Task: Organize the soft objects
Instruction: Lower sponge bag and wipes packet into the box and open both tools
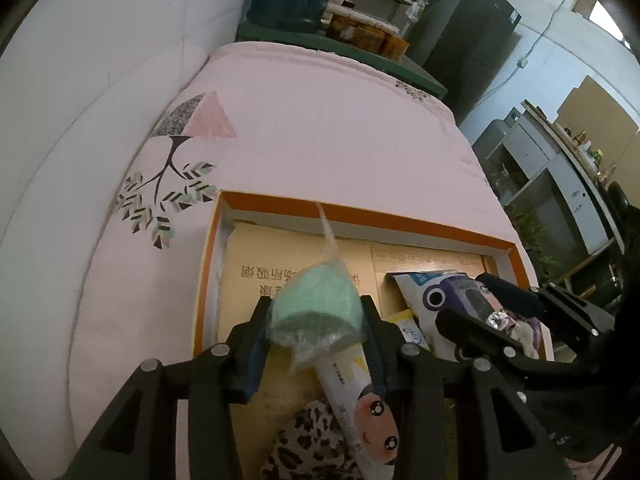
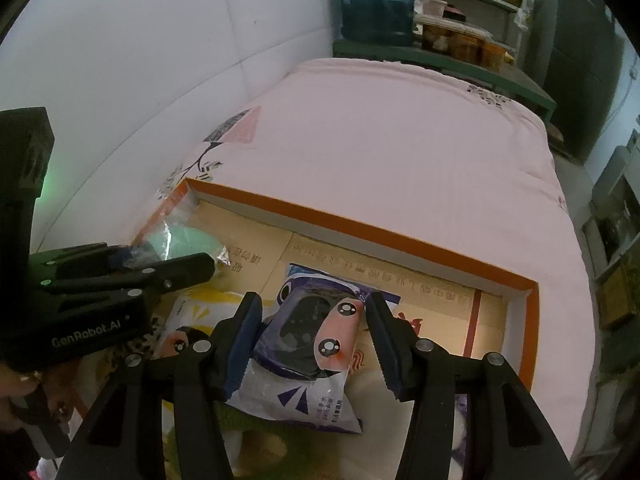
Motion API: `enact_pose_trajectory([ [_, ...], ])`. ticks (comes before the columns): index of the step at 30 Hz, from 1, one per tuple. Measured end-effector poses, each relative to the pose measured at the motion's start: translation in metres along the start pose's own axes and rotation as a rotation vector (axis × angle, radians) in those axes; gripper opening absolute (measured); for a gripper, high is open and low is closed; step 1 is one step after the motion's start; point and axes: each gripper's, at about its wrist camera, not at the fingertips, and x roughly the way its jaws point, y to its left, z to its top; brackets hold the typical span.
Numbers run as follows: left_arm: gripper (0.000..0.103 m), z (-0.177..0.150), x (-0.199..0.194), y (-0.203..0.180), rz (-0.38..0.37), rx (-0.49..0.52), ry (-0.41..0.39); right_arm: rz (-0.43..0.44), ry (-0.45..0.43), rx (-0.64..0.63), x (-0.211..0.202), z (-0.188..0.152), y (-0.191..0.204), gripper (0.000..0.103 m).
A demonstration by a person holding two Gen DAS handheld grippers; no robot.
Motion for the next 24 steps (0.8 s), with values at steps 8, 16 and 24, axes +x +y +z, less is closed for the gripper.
enact_pose_trajectory([
  [8, 0.06, -0.005, -0.009, -0.003, 0.009, 0.012, -0.027, -0.015, -0.019, -0.017, -0.005, -0.003, 0.005, 0.059],
  [16, 0.061, -0.012, -0.024, -0.004, 0.026, 0.019, -0.055, -0.018, -0.041, 0.008, -0.017, -0.007, 0.002, 0.069],
  [24, 0.061, -0.022, -0.047, -0.005, 0.036, 0.029, -0.085, -0.019, -0.066, 0.033, -0.036, -0.014, 0.001, 0.071],
])
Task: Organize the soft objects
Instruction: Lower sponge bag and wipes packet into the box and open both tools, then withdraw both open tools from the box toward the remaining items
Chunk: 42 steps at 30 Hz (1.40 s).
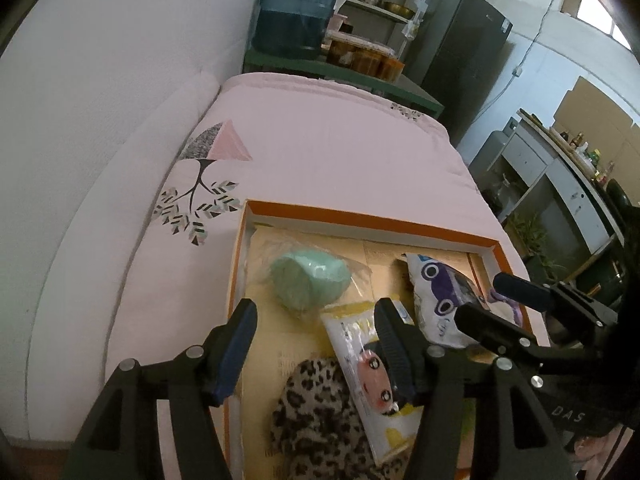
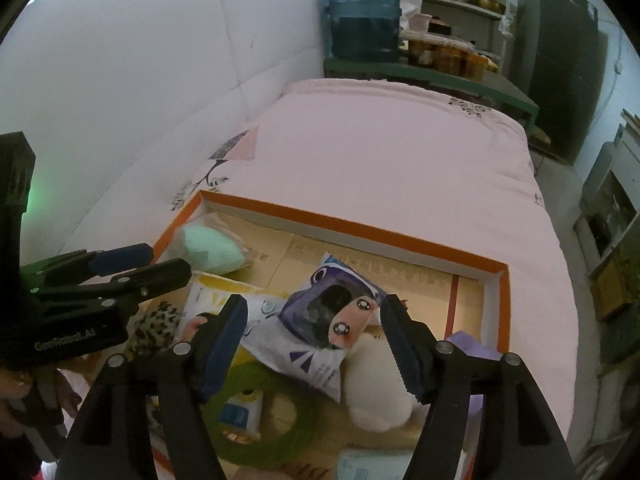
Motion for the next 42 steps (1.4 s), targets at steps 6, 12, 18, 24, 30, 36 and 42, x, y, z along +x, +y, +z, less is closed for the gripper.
enact_pose_trajectory([
  [6, 0.061, -0.008, -0.022, -0.006, 0.01, 0.011, -0.032, 0.001, -0.006, 0.008, -0.013, -0.007, 0.005, 0.071],
  [12, 0.061, -0.017, -0.047, -0.014, 0.016, 0.011, -0.083, 0.007, -0.021, 0.015, -0.03, -0.014, 0.012, 0.071],
  [18, 0.061, -0.026, -0.067, -0.021, 0.017, 0.021, -0.12, 0.01, -0.026, 0.017, -0.045, -0.027, 0.019, 0.071],
  [24, 0.06, -0.04, -0.088, -0.03, 0.024, 0.041, -0.16, 0.02, -0.037, 0.026, -0.06, -0.039, 0.024, 0.071],
  [30, 0.061, -0.056, -0.109, -0.034, 0.019, 0.042, -0.192, 0.027, -0.056, 0.035, -0.08, -0.055, 0.027, 0.071],
  [36, 0.061, -0.073, -0.124, -0.038, 0.015, 0.041, -0.211, 0.04, -0.071, 0.04, -0.097, -0.071, 0.032, 0.071],
  [42, 0.061, -0.087, -0.137, -0.041, 0.016, 0.052, -0.222, 0.023, -0.096, 0.021, -0.114, -0.085, 0.04, 0.071],
])
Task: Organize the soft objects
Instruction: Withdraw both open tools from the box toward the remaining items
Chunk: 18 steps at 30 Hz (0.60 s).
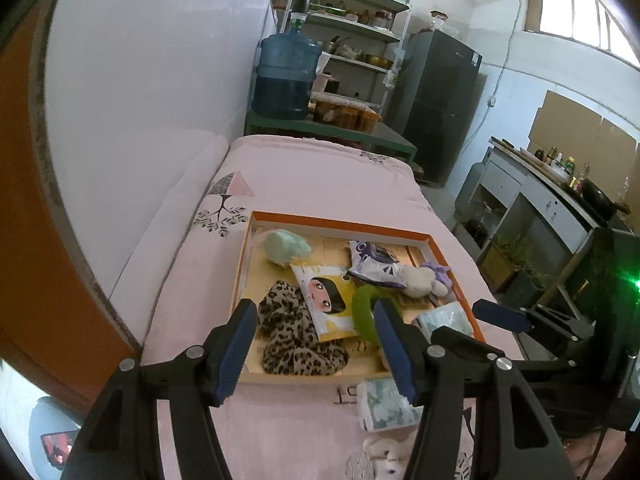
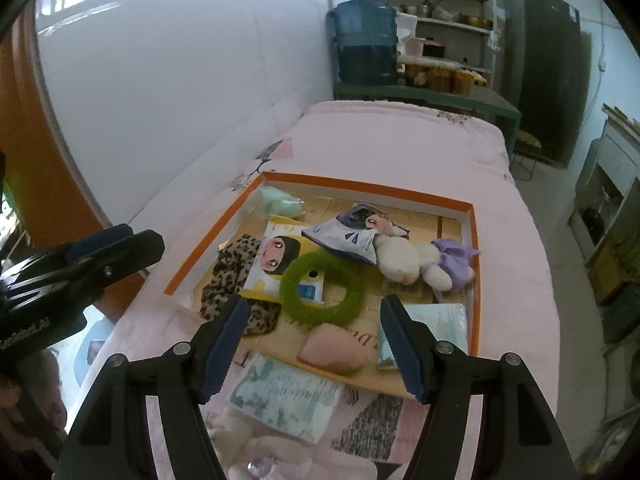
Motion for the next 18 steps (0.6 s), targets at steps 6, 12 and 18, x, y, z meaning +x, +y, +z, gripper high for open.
enact_pose_trajectory([
  [6, 0.061, -0.013, -0.015, -0.002, -0.006, 0.01, -0.006, 0.014, -0.015, 0.013, -0.017, -0.014, 0.004, 0.071],
  [12, 0.061, -0.029, -0.027, 0.003, -0.011, -0.007, -0.005, 0.025, -0.025, 0.02, -0.034, -0.03, 0.007, 0.071],
  [18, 0.061, -0.044, -0.035, 0.005, -0.008, 0.003, -0.003, 0.03, -0.023, 0.025, -0.047, -0.046, 0.005, 0.071],
])
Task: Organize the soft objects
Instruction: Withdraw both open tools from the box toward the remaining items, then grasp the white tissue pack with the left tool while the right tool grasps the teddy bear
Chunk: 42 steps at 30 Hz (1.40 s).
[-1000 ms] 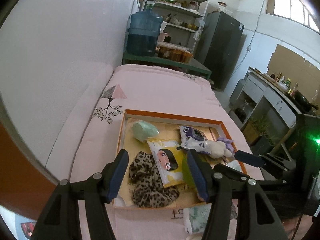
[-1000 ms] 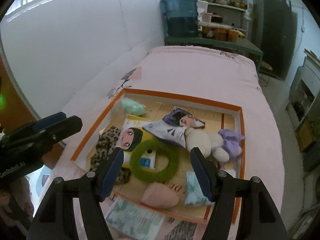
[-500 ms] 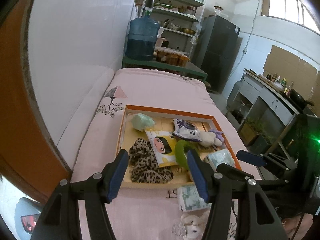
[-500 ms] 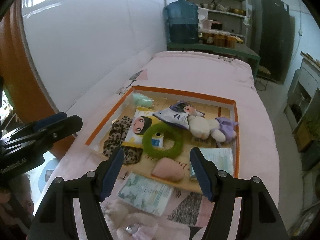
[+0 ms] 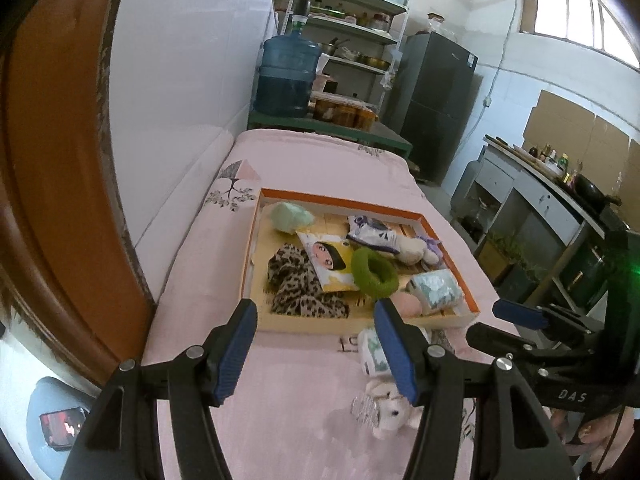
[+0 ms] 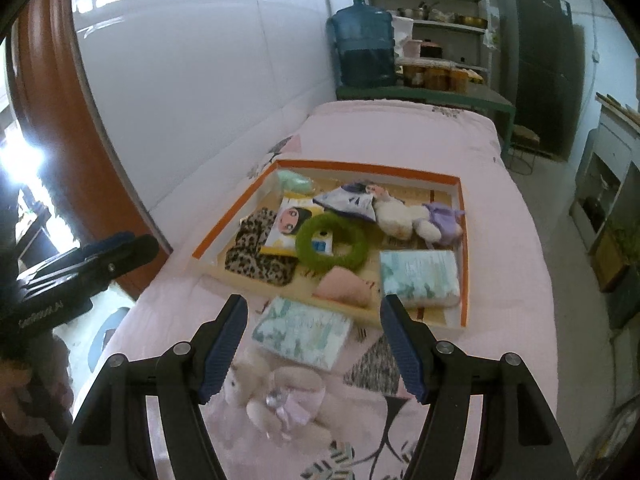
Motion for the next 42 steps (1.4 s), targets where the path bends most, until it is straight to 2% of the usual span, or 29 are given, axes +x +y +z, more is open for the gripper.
enact_pose_trajectory([
  [6, 0.061, -0.017, -0.001, 0.003, -0.014, -0.009, 0.028, 0.054, 0.052, -0.046, -0.001, -0.025, 0.004, 0.075],
  [10, 0.061, -0.024, 0.002, 0.005, -0.019, -0.017, 0.044, 0.109, 0.118, -0.151, 0.009, -0.043, 0.014, 0.076],
  [15, 0.061, -0.029, 0.005, 0.005, -0.016, -0.012, 0.057, 0.142, 0.153, -0.286, 0.024, -0.058, 0.023, 0.077],
  [22, 0.061, -0.03, 0.012, 0.005, -0.014, -0.005, 0.074, 0.132, 0.223, -0.43, 0.055, -0.069, 0.028, 0.077],
  [27, 0.061, -0.032, 0.024, -0.002, -0.041, 0.035, 0.1, 0.14, 0.291, -0.431, 0.077, -0.073, 0.031, 0.077],
  [28, 0.061, -0.032, 0.027, -0.005, -0.051, 0.049, 0.109, 0.144, 0.293, -0.415, 0.078, -0.073, 0.029, 0.072],
  [29, 0.061, -0.032, 0.03, -0.008, -0.06, 0.06, 0.117, 0.152, 0.285, -0.392, 0.078, -0.073, 0.027, 0.055],
  [32, 0.061, -0.032, 0.041, -0.017, -0.087, 0.096, 0.136, 0.161, 0.268, -0.333, 0.071, -0.072, 0.017, 0.041],
  [39, 0.061, -0.032, 0.073, -0.039, -0.159, 0.136, 0.196, 0.159, 0.248, -0.304, 0.045, -0.09, 0.01, 0.038],
  [42, 0.061, -0.032, 0.09, -0.046, -0.158, 0.128, 0.217, 0.161, 0.236, -0.288, 0.032, -0.097, 0.009, 0.038],
])
